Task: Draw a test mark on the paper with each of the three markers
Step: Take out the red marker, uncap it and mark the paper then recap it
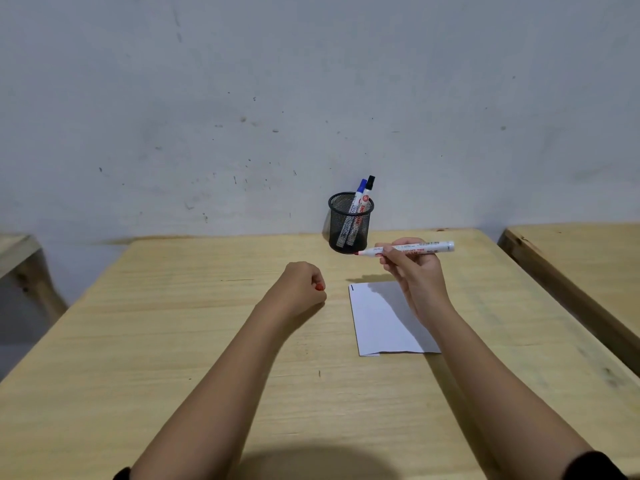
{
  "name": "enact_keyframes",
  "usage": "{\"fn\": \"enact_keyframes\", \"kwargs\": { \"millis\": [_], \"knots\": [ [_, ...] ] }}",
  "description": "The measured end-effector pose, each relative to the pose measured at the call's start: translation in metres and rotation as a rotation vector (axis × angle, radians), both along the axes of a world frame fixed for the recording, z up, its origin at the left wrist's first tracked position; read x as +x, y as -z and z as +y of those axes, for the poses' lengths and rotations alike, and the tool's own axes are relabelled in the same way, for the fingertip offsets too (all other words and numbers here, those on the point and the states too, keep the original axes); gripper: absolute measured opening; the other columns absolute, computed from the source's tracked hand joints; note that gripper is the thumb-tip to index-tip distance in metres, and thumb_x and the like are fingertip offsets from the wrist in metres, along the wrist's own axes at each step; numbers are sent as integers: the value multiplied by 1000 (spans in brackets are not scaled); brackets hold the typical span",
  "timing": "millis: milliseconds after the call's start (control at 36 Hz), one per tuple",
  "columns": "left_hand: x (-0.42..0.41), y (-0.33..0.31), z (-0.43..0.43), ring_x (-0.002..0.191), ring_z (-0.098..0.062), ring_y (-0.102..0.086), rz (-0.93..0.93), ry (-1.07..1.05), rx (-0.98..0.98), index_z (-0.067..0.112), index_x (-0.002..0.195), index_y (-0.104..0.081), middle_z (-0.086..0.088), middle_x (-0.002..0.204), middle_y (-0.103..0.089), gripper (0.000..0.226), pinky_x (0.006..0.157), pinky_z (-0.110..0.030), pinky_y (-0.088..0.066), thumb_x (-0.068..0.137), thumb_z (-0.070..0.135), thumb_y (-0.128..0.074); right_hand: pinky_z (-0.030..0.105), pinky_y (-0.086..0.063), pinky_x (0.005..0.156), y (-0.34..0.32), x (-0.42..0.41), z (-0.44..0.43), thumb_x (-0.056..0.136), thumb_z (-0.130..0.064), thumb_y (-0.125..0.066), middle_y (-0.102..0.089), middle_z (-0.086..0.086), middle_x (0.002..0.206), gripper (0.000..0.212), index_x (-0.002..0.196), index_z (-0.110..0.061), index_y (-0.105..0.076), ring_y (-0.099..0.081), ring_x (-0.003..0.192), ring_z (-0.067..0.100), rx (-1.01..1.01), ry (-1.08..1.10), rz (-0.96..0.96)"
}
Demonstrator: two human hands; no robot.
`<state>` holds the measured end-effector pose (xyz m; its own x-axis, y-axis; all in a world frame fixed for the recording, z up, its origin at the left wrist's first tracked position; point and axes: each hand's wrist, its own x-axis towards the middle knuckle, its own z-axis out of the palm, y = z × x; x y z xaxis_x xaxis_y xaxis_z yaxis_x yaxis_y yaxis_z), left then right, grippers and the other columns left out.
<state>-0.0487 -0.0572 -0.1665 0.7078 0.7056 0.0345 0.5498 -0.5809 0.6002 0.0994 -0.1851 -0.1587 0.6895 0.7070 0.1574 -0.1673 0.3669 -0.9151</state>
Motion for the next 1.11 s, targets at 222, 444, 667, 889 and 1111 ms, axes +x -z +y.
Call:
{"fn": "enact_keyframes", "kwargs": {
  "millis": [222,444,667,889,1111],
  "knots": [
    [0,6,-10,100,-17,-48,-115,-110,133,6,115,-58,-3,111,-46,38,79,-27,-40,82,24,-66,21,-48,66,5,1,-2,81,-3,-67,-62,9,79,9,83,-11,-63,-55,68,15,-86,58,-71],
    [-5,19,-63,124,-11,-46,-105,220,257,15,121,-57,4,135,-52,40,95,-24,-39,91,40,-51,15,-52,59,5,0,3,86,1,-58,-61,9,72,10,81,-7,-60,-59,61,13,-89,71,-6],
    [-7,34,-69,134,-10,-38,-14,279,247,14,129,-54,3,145,-45,42,98,-26,-36,96,38,-43,22,-44,60,22,-8,22,79,-14,-66,-58,1,65,17,91,-5,-57,-54,55,8,-337,165,-119],
    [-5,38,-68,138,-7,-32,22,270,252,19,138,-45,6,151,-38,46,102,-24,-34,97,40,-40,11,-43,50,27,-21,31,83,-9,-56,-51,4,74,9,84,-8,-46,-49,61,11,-374,211,-152],
    [-3,40,-66,138,-8,-31,50,262,243,21,140,-43,5,152,-36,48,104,-25,-33,96,42,-40,5,-39,44,28,-19,33,84,-7,-56,-51,8,79,10,89,-6,-47,-49,62,9,-374,217,-213]
  ]
}}
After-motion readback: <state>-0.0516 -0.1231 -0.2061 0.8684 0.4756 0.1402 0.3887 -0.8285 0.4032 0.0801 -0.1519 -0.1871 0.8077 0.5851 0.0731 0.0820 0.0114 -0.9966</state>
